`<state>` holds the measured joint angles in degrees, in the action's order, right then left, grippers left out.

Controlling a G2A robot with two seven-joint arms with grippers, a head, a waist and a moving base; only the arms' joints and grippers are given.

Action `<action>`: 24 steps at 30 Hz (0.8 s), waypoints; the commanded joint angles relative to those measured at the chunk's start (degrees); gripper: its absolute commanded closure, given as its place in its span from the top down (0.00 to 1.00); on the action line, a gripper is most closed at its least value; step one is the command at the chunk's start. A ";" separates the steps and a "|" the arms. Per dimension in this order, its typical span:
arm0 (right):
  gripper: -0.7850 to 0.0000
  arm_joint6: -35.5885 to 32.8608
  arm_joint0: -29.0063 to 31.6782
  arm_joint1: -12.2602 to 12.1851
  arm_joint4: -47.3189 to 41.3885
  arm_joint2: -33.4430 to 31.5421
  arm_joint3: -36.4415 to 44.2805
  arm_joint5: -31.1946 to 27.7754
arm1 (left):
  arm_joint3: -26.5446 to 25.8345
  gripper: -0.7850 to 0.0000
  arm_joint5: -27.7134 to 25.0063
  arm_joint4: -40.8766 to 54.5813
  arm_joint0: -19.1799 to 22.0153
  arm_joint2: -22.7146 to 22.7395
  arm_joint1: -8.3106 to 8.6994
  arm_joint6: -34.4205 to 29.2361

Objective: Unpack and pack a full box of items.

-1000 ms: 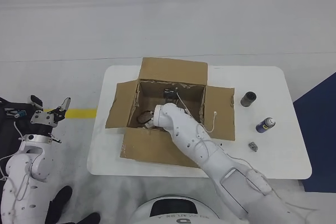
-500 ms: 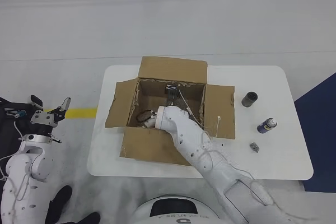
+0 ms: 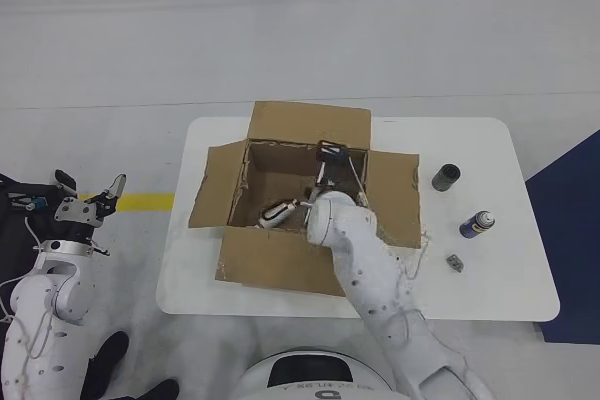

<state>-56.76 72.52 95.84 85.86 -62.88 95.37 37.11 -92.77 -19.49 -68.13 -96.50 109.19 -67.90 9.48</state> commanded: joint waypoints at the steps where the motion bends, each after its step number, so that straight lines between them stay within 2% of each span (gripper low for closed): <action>1: 0.00 3.96 3.29 -0.37 -2.24 -1.93 4.33 -2.48 | 0.00 1.00 0.00 0.00 0.00 0.00 0.00 0.00; 5: 0.00 11.89 9.42 -1.09 -7.82 -5.94 11.26 -8.07 | 0.00 1.00 0.00 0.00 0.00 0.00 0.00 0.00; 12: 0.00 20.35 18.41 -2.15 -22.59 -14.96 22.33 -18.42 | 0.00 1.00 0.00 0.00 0.00 0.00 0.00 0.00; 18: 0.00 21.25 24.07 -3.09 -40.51 -26.90 28.62 -27.55 | 0.00 1.00 0.00 0.00 0.00 0.00 0.00 0.00; 24: 0.00 20.29 28.67 -4.11 -56.38 -38.64 28.87 -36.67 | 0.00 1.00 0.00 0.00 0.00 0.00 0.00 0.00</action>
<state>-36.61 100.64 91.85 31.99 -99.58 124.50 1.36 -92.77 -19.49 -68.13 -96.50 109.19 -67.90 9.48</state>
